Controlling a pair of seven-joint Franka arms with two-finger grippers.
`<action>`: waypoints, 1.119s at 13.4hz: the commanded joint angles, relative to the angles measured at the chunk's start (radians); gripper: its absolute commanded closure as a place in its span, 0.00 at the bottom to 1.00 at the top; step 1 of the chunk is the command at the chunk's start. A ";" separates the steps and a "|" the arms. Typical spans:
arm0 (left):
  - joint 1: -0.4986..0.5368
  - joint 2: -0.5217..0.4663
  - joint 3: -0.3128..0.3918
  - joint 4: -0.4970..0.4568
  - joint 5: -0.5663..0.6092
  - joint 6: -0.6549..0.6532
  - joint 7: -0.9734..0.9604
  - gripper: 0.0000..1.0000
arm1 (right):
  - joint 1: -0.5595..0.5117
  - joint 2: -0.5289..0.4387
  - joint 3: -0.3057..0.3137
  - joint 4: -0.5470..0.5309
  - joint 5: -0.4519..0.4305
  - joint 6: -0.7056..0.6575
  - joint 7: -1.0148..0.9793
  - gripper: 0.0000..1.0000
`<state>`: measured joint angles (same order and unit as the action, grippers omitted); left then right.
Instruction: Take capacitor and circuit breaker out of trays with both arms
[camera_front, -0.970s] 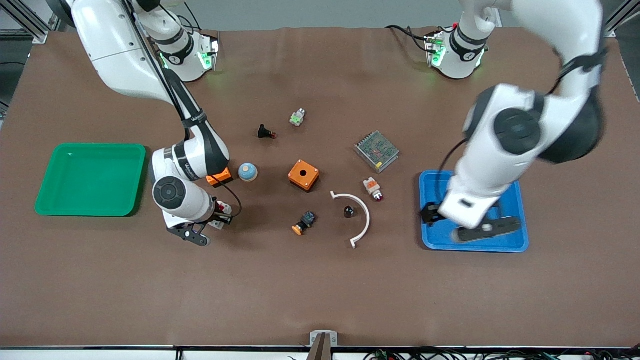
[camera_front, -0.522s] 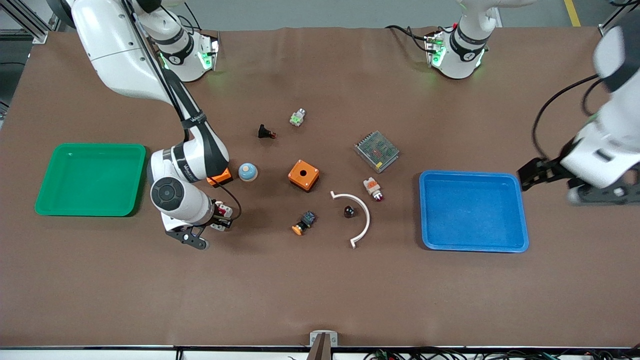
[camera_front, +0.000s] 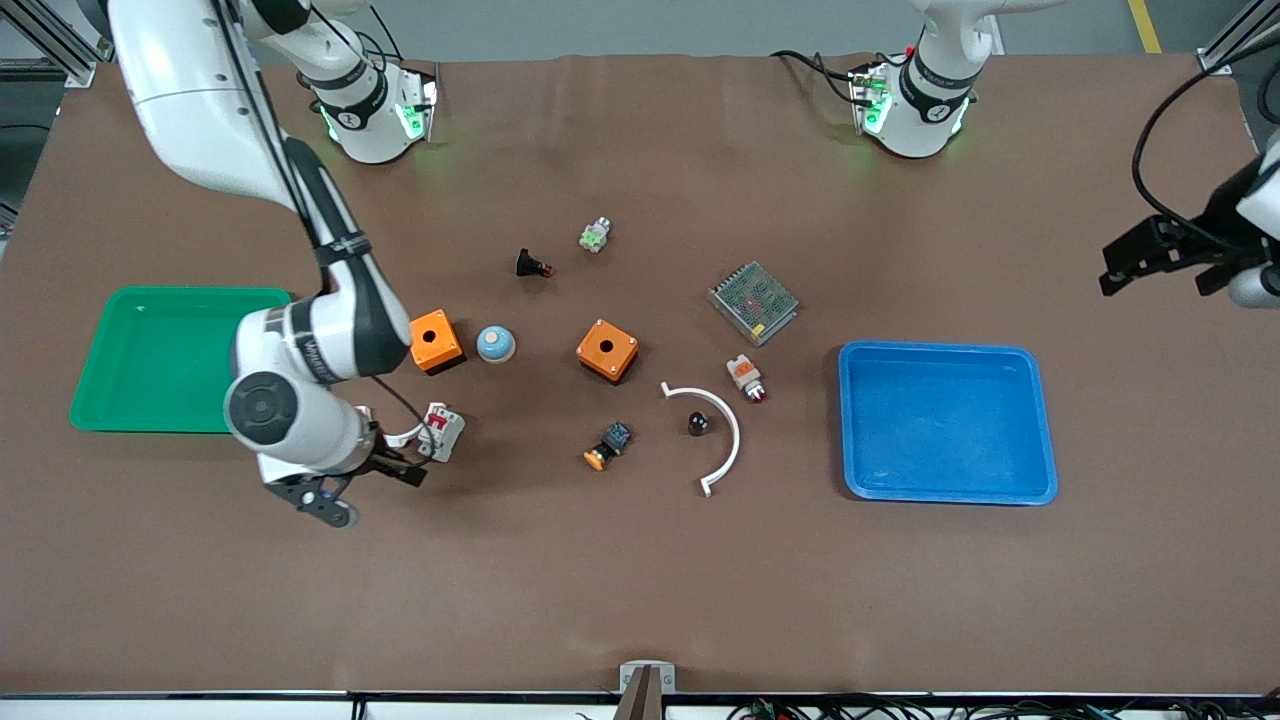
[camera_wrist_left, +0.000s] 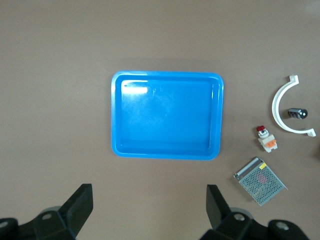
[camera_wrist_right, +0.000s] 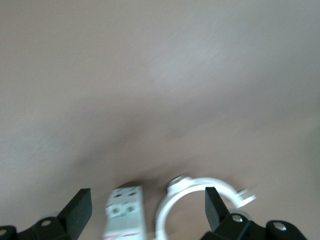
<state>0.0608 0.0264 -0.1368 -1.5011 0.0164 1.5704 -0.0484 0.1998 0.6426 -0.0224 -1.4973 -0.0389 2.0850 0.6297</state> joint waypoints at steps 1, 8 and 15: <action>-0.006 -0.089 0.002 -0.094 -0.004 0.003 -0.010 0.00 | -0.091 -0.070 0.012 0.035 -0.015 -0.139 -0.193 0.00; -0.024 -0.085 0.049 -0.076 0.004 -0.035 -0.018 0.00 | -0.203 -0.348 0.013 0.011 -0.001 -0.496 -0.597 0.00; -0.032 -0.077 0.037 -0.060 0.002 -0.036 -0.016 0.00 | -0.249 -0.625 0.012 -0.213 0.120 -0.366 -0.639 0.00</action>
<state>0.0346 -0.0478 -0.0996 -1.5693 0.0164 1.5444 -0.0582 -0.0197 0.1037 -0.0258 -1.6082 0.0377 1.6510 0.0086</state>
